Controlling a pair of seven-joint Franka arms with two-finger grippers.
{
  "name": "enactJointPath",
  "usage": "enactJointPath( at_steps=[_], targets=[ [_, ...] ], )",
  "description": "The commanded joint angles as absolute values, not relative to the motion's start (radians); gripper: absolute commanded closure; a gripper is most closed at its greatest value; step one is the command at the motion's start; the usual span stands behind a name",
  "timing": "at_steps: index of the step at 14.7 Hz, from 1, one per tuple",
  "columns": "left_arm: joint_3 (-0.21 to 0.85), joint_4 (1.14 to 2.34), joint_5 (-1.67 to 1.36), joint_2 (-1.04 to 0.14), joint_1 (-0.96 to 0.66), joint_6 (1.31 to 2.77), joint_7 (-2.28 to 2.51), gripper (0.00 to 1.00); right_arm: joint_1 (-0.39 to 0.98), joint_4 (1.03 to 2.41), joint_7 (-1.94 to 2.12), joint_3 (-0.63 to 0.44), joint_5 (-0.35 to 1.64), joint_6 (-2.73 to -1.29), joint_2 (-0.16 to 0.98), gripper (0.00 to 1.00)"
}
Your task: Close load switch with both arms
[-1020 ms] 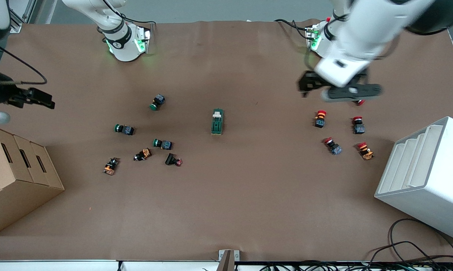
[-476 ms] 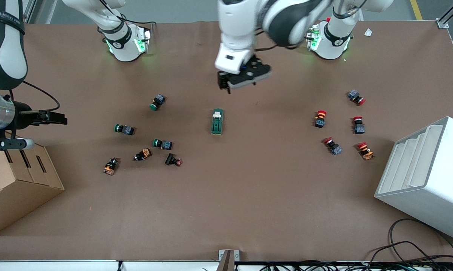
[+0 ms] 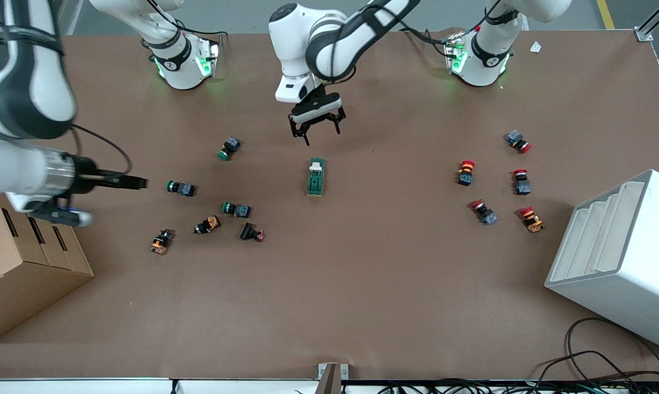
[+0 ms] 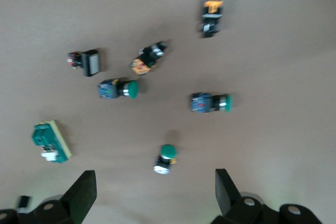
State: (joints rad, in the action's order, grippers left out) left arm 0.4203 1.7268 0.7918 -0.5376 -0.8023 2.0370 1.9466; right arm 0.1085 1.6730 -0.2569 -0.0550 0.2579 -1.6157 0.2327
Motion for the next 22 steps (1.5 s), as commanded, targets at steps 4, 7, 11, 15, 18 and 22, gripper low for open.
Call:
enactJointPath(
  at_steps=[4, 7, 11, 15, 18, 22],
  targets=[
    [0.417, 1.773, 1.274, -0.687, -0.871, 2.074, 2.409, 0.02, 0.342, 1.917, -0.492, -0.057, 0.402, -1.961, 0.222, 0.00],
    [0.416, 1.773, 1.394, -0.741, -0.894, 2.074, 2.500, 0.03, 0.461, 1.945, -0.515, -0.055, 0.517, -2.071, 0.307, 0.00],
    [0.416, 1.775, 1.523, -0.801, -0.908, 2.066, 2.496, 0.07, 0.595, 1.947, -0.517, -0.055, 0.653, -2.213, 0.399, 0.00],
    [0.407, 1.816, 1.646, -0.815, -0.908, 2.059, 2.493, 0.08, 0.707, 1.948, -0.518, -0.057, 0.751, -2.354, 0.481, 0.00],
    [0.400, 1.836, 1.699, -0.815, -0.907, 2.048, 2.490, 0.08, 0.741, 1.947, -0.518, -0.057, 0.808, -2.376, 0.509, 0.00],
    [0.393, 1.861, 1.758, -0.816, -0.905, 2.037, 2.500, 0.09, 0.785, 1.950, -0.528, -0.055, 0.853, -2.385, 0.515, 0.00]
  ],
)
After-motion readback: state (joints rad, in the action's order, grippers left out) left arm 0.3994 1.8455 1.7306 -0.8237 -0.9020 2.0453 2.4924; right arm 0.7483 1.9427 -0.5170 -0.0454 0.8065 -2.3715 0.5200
